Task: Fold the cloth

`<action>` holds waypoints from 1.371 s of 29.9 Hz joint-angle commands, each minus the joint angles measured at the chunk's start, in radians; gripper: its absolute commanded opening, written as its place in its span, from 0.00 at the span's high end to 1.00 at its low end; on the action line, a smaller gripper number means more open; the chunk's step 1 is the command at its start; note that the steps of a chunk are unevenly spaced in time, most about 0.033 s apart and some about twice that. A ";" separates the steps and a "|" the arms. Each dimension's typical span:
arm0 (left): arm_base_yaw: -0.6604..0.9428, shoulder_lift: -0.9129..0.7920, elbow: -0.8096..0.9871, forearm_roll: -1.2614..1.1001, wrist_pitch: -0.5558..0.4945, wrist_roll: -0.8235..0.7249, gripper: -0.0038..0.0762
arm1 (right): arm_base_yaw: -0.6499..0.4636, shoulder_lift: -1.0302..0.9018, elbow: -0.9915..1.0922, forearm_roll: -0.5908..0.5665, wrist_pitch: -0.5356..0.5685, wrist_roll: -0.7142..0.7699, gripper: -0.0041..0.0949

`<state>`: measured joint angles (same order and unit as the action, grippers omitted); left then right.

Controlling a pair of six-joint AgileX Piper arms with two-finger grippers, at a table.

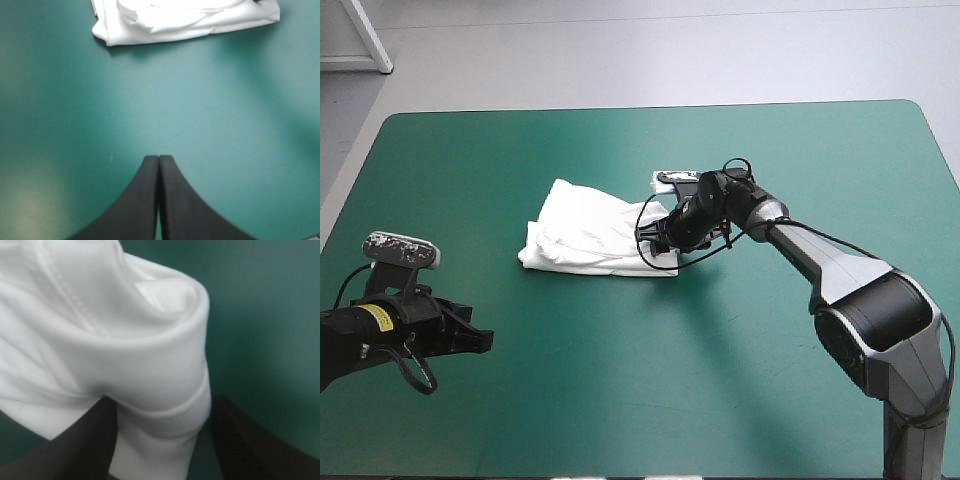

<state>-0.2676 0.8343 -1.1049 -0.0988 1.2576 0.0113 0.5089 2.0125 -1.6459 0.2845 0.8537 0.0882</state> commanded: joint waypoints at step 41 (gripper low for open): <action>-0.002 -0.003 -0.023 -0.017 0.023 -0.002 0.96 | -0.340 -0.217 0.122 -0.368 0.249 0.086 0.98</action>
<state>-0.2676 0.8343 -1.1049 -0.0978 1.2584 0.0121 0.2344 1.8815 -1.5450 -0.0379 1.0892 0.1923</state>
